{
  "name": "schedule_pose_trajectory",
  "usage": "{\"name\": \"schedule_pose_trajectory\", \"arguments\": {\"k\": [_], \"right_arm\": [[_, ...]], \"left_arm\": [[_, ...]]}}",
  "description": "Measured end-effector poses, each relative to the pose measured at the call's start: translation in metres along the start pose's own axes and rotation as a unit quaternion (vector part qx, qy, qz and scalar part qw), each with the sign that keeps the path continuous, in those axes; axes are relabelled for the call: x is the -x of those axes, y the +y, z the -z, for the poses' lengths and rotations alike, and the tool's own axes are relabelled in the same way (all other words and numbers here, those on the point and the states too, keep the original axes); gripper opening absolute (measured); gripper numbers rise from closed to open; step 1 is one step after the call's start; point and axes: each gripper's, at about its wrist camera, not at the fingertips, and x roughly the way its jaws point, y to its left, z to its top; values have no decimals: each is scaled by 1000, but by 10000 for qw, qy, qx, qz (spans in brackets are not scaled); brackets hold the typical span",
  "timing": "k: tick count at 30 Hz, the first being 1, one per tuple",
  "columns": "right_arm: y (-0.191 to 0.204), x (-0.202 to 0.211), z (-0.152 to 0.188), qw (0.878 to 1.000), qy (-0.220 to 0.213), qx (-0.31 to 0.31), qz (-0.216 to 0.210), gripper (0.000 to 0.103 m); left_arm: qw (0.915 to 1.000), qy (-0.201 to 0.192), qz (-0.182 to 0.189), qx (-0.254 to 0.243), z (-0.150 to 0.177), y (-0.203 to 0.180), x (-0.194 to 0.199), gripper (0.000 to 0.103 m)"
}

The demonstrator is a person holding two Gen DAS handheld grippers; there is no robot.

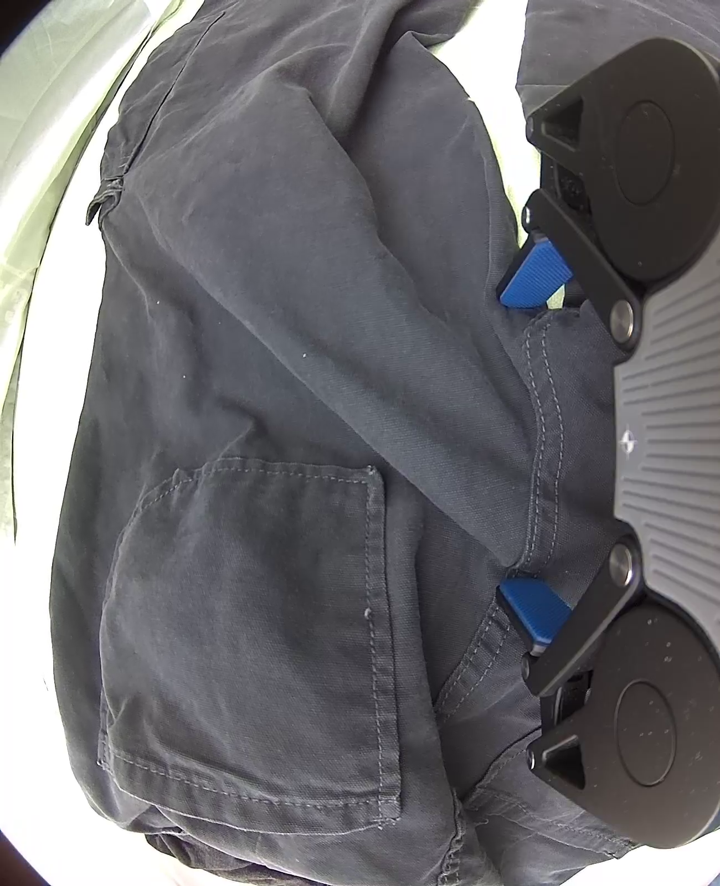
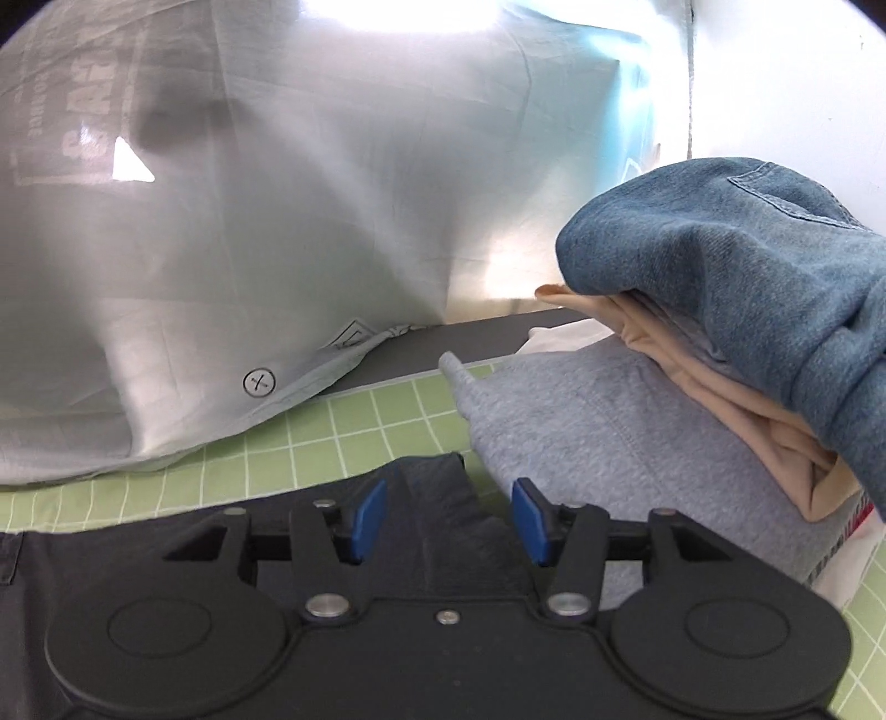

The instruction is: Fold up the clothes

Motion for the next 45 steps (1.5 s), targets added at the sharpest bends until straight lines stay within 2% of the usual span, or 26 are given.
{"name": "schedule_pose_trajectory", "arguments": {"k": [3,6,7,8,10,14,18,20,21,22,24,27,29,32,34,36,38,40,41,42,43,44,45], "right_arm": [[3,-16,15,9991,418,-1,110,43],[-11,-32,25,9939,825,-631,372,39],[-17,-37,29,9903,951,-882,506,45],[-21,-37,32,9891,905,-1032,529,46],[-20,-35,34,9893,920,-885,711,53],[-12,-18,35,9903,778,-276,1120,54],[-21,15,41,9902,655,-489,1135,54],[-23,36,45,9887,451,-601,1294,51],[-22,45,47,9885,304,-588,1360,46],[-17,51,47,9915,199,-408,1220,35],[-7,62,47,9961,4,-3,878,26],[7,50,47,9980,106,489,373,18],[5,33,43,9989,316,231,242,18],[-15,16,43,9951,480,-796,323,18],[-33,1,48,9844,708,-1512,548,17],[-50,0,55,9698,656,-2195,842,11],[-60,3,59,9615,660,-2529,844,11],[-63,7,63,9607,685,-2581,763,23],[-61,10,64,9642,711,-2479,614,28],[-58,12,65,9679,738,-2359,449,43],[-54,15,64,9710,811,-2228,322,64],[-48,17,63,9729,944,-2098,207,76],[-38,20,63,9755,1069,-1913,188,94]], "left_arm": [[10000,6,1,15,-3,0,-1,103],[10000,18,1,23,1,-3,0,103],[10000,22,3,24,0,-2,0,103],[10000,21,4,22,1,-3,0,103],[10000,22,12,-3,3,-2,0,103],[10000,14,7,15,1,-3,0,103],[10000,15,8,15,1,-3,-3,103],[10000,25,7,19,1,-3,-8,103],[10000,32,7,19,1,-3,-8,103],[10000,38,6,18,0,-3,-8,103],[10000,51,5,20,1,-4,-8,103],[10000,70,-1,32,3,-6,-9,103],[10000,78,-16,59,3,-6,-10,103],[9999,79,-27,126,3,-6,-11,103],[9998,111,-15,163,2,-6,-12,103],[9997,154,-4,207,1,-6,-12,103],[9996,164,5,242,0,-4,-13,103],[9995,158,17,265,-1,-2,-14,103],[9995,160,31,270,-1,-2,-13,103],[9995,163,45,274,-2,-1,-13,103],[9995,166,56,279,-2,-1,-12,103],[9994,171,59,287,-2,-1,-12,103],[9994,188,63,295,-1,0,-12,103]]}}
